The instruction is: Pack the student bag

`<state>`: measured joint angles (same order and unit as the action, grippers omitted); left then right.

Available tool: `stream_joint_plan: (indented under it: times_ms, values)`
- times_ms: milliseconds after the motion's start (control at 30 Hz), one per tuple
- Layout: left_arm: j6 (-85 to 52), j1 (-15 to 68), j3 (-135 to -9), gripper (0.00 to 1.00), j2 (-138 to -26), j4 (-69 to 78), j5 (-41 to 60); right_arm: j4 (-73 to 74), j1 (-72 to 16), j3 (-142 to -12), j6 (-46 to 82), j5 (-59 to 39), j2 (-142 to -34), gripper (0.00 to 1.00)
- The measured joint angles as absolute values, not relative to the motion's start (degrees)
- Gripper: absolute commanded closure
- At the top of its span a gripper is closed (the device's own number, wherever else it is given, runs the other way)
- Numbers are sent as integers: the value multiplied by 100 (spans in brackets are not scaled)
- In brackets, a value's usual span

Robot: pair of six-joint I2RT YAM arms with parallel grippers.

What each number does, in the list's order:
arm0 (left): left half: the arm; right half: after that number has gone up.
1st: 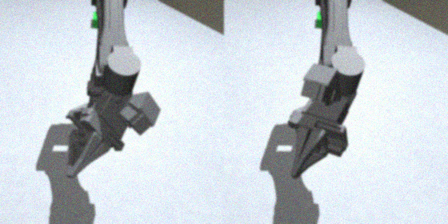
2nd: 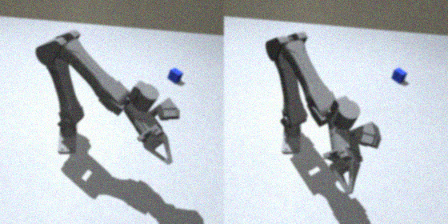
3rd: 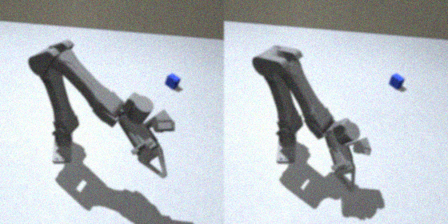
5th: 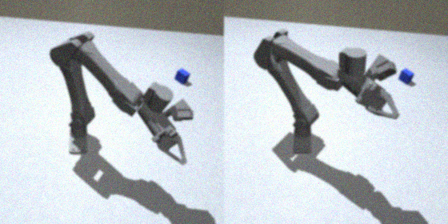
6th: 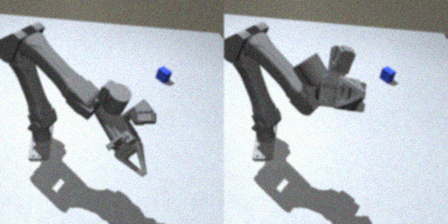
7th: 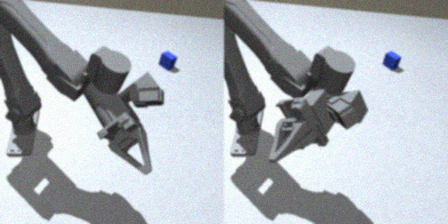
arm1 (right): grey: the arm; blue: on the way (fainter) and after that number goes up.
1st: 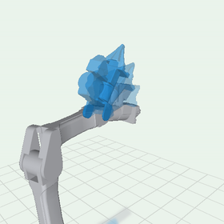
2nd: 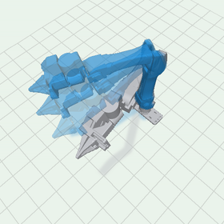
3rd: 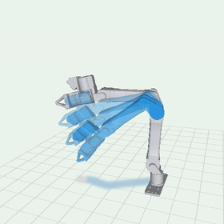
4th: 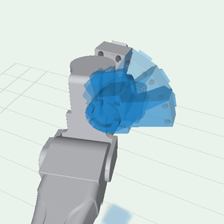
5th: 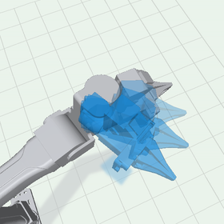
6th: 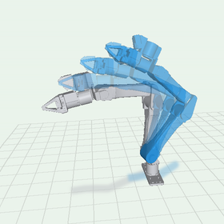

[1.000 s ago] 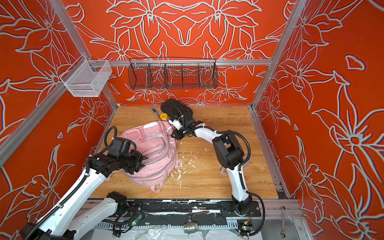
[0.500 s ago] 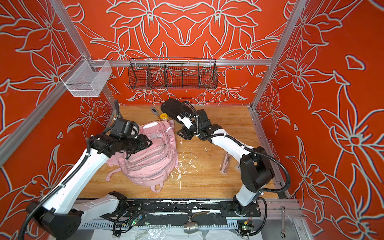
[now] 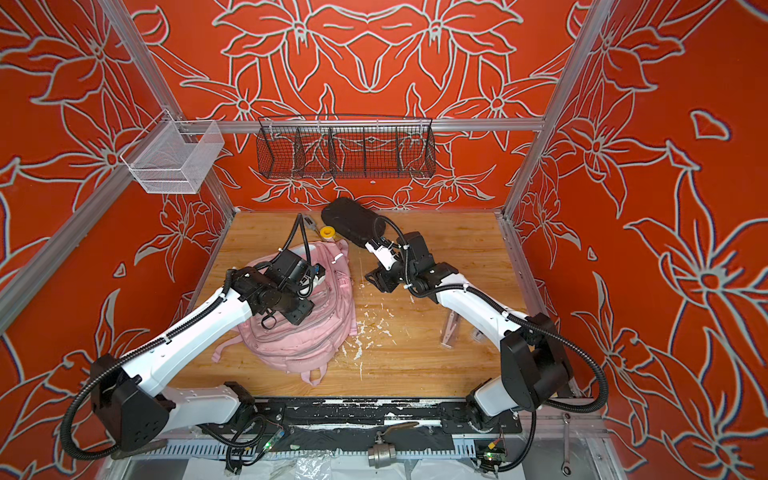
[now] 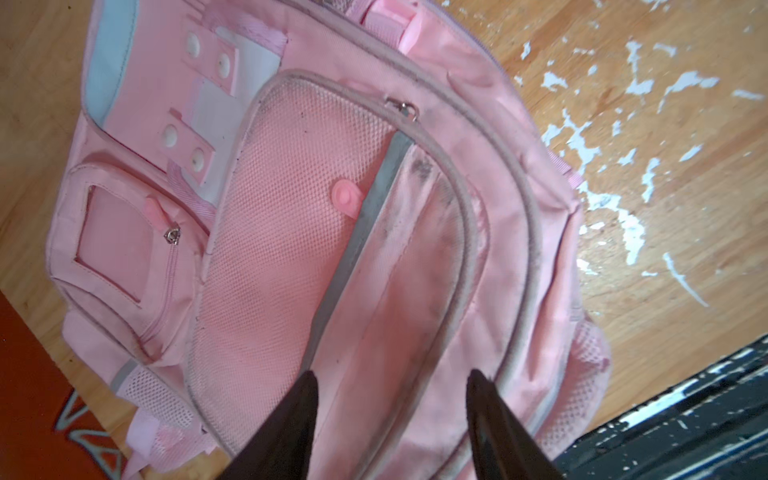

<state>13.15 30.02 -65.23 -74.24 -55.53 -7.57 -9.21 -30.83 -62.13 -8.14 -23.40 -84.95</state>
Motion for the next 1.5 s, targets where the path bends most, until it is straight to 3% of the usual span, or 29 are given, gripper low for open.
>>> stream_joint_plan:
  times_ms: [233,300,333,367,533,733,1000,1500]
  values:
    - [1656,3002,-6248,47,-7553,-5179,-786,-884,-3083,-6263,-825,-2491,-8718,39]
    - [1699,3002,-6206,86,-7577,-5085,-812,-845,-3083,-6372,-884,-2703,-8908,42]
    - [1702,3002,-6208,97,-7601,-5052,-810,-805,-3083,-6414,-908,-2812,-8993,44]
    - [1688,3002,-6219,100,-7631,-5041,-808,-703,-3083,-6434,-965,-2980,-9091,44]
    - [1772,3022,-6200,100,-7564,-4987,-834,80,-3083,-6337,-1385,-3767,-9365,46]
    - [1977,2829,-5867,100,-6598,-4805,-694,670,-3159,-6676,-1968,-4541,-9950,49]
    - [2333,2528,-5730,100,-6167,-4930,-228,329,-3592,-7642,-2722,-4960,-10833,49]
    - [2902,2285,-5728,100,-5924,-5089,298,-928,-3935,-8659,-3627,-5365,-11559,50]
